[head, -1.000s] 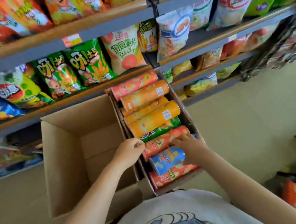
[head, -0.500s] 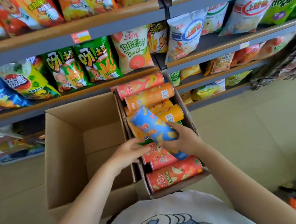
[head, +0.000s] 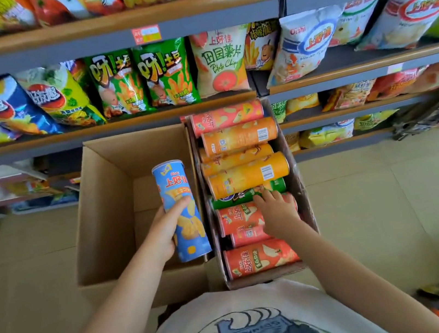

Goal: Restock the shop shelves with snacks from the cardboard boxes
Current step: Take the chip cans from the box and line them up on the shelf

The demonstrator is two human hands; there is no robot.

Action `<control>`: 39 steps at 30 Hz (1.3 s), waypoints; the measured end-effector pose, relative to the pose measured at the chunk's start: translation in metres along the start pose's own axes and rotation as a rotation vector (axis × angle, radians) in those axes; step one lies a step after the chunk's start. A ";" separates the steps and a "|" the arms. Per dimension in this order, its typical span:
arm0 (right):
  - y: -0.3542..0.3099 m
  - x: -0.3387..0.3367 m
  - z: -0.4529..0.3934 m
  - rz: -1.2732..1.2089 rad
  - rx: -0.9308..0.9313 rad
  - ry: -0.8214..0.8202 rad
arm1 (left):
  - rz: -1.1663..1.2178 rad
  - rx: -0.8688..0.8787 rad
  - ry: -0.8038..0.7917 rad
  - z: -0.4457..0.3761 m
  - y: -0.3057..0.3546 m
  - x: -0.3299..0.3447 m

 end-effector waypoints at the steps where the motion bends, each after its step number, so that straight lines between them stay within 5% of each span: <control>1: -0.004 0.003 -0.001 0.055 -0.012 0.025 | 0.006 -0.014 0.004 0.000 -0.003 -0.001; 9: -0.008 0.002 -0.015 -0.006 -0.124 0.043 | -0.013 -0.052 0.017 0.004 -0.018 -0.012; 18: -0.029 -0.095 0.045 -1.146 -0.195 -0.005 | 0.068 0.002 -0.056 0.028 0.028 -0.013; 22: -0.071 -0.196 0.068 -1.496 -0.382 0.143 | 0.109 0.239 -0.058 0.065 0.118 -0.026; 31: -0.183 -0.442 0.130 -1.483 -0.821 0.753 | 0.006 1.076 0.069 0.197 0.394 -0.078; 39: -0.242 -0.570 0.131 -1.285 -0.814 1.101 | -0.046 1.354 0.239 0.239 0.536 -0.115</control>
Point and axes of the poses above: each hand's wrist, its own z-axis away from the middle knuckle, its own x-axis out of the palm, y = z × x, the point moved 8 cm from there along -z, towards the middle knuckle, and after that the axes turned 13 degrees about -z, right-handed, at the moved point
